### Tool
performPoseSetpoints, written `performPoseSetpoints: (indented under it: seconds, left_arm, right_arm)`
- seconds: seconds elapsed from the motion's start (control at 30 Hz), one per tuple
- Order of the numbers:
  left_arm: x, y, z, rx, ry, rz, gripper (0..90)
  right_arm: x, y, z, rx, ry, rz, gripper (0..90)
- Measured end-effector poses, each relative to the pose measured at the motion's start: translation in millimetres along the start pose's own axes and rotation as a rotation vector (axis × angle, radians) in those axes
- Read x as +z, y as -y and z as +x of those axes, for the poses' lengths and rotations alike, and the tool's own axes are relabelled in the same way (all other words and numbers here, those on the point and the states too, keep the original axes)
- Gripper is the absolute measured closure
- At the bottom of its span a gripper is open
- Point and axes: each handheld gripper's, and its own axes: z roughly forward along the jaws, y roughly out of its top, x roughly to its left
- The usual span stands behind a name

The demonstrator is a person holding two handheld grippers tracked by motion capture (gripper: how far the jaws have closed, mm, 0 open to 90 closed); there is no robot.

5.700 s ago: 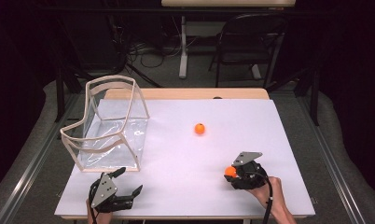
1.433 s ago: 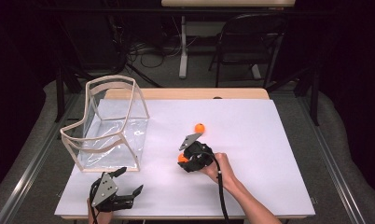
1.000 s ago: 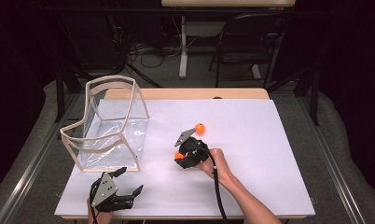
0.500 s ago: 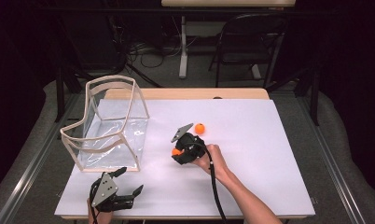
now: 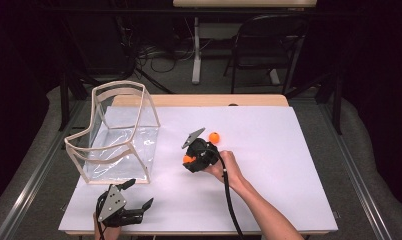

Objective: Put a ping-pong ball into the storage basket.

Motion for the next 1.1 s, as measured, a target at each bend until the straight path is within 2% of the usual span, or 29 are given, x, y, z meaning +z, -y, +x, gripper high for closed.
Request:
performPoseSetpoints:
  seconds: [0.67,1.1]
  left_arm:
    - [-0.1,-0.2,-0.2,0.000,0.000,-0.002,15.7]
    - [0.1,-0.3,-0.1,-0.002,0.000,-0.003,15.7]
  right_arm:
    - [0.5,-18.8,-7.2,0.003,-0.002,0.004,51.0]
    - [-1.4,-31.7,-11.3,0.011,-0.010,-0.012,51.0]
